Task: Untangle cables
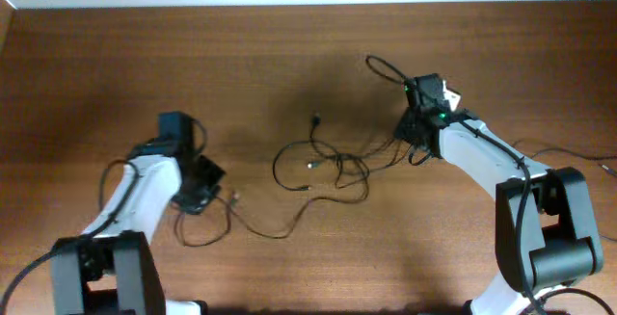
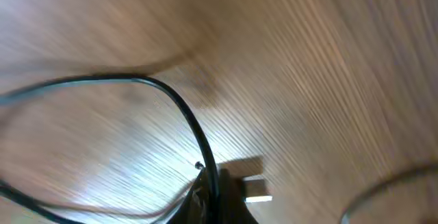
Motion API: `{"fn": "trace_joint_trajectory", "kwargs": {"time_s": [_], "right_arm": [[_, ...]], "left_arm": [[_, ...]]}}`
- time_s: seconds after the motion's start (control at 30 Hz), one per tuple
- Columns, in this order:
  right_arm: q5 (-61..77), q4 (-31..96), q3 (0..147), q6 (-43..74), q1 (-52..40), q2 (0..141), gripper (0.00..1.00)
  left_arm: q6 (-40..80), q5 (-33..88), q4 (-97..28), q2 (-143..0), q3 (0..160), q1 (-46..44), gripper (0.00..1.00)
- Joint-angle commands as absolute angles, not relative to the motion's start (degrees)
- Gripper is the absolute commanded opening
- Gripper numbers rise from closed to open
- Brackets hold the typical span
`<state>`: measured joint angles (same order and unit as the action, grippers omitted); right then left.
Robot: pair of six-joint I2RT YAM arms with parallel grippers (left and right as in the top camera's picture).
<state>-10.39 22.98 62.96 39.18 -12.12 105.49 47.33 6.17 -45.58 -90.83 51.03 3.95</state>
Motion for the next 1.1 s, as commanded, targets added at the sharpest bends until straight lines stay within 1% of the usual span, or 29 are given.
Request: {"fn": "trace_joint_trajectory", "kwargs": {"time_s": [0.0,0.03,0.1,0.2,0.23,0.3,0.37,0.43,0.47,0.53,0.6,0.63,0.7,0.8,0.83,0.87,0.9,0.93,0.97,1.07], "right_arm": [[-7.84,22.37,68.16,33.39,-5.50,105.60,0.04],[-4.08,24.38,72.31,27.90,-2.39,105.58,0.04],[-3.62,31.83,82.28,22.39,3.07,105.58,0.04],[-3.62,37.60,93.38,18.63,10.17,105.58,0.04],[-3.62,38.79,96.47,18.61,12.93,105.58,0.04],[-3.62,39.18,98.74,18.61,16.12,105.58,0.04],[-3.64,38.85,99.44,18.61,20.18,105.58,0.04],[-3.62,38.81,99.44,18.61,22.70,105.58,0.04],[-3.62,38.81,99.44,18.61,23.42,105.60,0.04],[-2.76,38.63,99.44,18.63,23.40,105.60,0.04],[0.14,37.93,99.44,18.61,22.50,105.60,0.04],[0.12,36.99,99.44,18.59,21.87,105.60,0.04],[-0.67,34.81,99.46,18.26,21.82,105.60,0.04],[-0.93,30.41,99.44,12.29,21.76,105.60,0.04],[-5.32,27.92,99.44,9.58,21.76,105.60,0.04],[-14.48,23.97,99.44,4.62,21.76,105.60,0.04],[-19.84,20.80,99.44,-1.04,21.76,105.67,0.04],[-24.21,16.36,99.44,-3.22,22.24,106.80,0.04],[-24.25,13.98,99.44,-3.25,22.63,109.82,0.04],[-23.94,13.08,99.44,-4.32,22.13,120.88,0.04]], "left_arm": [[46.98,8.12,-42.37,-91.07,50.39,-5.80,0.00],[47.07,5.52,-41.08,-91.07,50.39,-8.73,0.00],[50.76,-4.97,-40.75,-91.07,50.02,-13.10,0.00],[50.98,-18.57,-40.75,-91.07,48.49,-12.93,0.00],[51.13,-22.00,-40.71,-91.07,47.90,-11.75,0.00],[53.60,-24.53,-40.73,-91.07,47.18,-9.10,0.00],[56.36,-25.63,-40.69,-91.07,45.32,-2.00,0.00],[56.34,-27.11,-40.73,-91.07,44.49,4.86,0.00],[56.34,-27.27,-40.71,-91.07,44.38,9.26,0.00],[56.34,-25.26,-40.51,-91.07,44.38,13.82,0.00],[56.34,-16.99,-39.42,-91.07,44.38,16.21,0.00],[56.29,-13.80,-38.50,-91.07,44.29,16.14,0.00],[55.68,-16.93,-38.11,-91.07,44.27,16.14,0.00],[55.70,-11.40,-37.91,-91.07,44.23,16.14,0.00],[55.70,-10.22,-37.56,-91.07,44.23,15.97,0.00],[55.70,-10.24,-37.50,-91.07,44.23,14.98,0.00],[55.72,-10.22,-37.47,-91.07,44.23,14.04,0.00],[55.72,-10.22,-37.04,-91.07,44.23,12.91,0.00],[55.72,-10.24,-34.63,-91.07,44.23,10.52,0.00],[55.70,-10.24,-30.85,-91.07,44.23,6.63,0.00]]}}
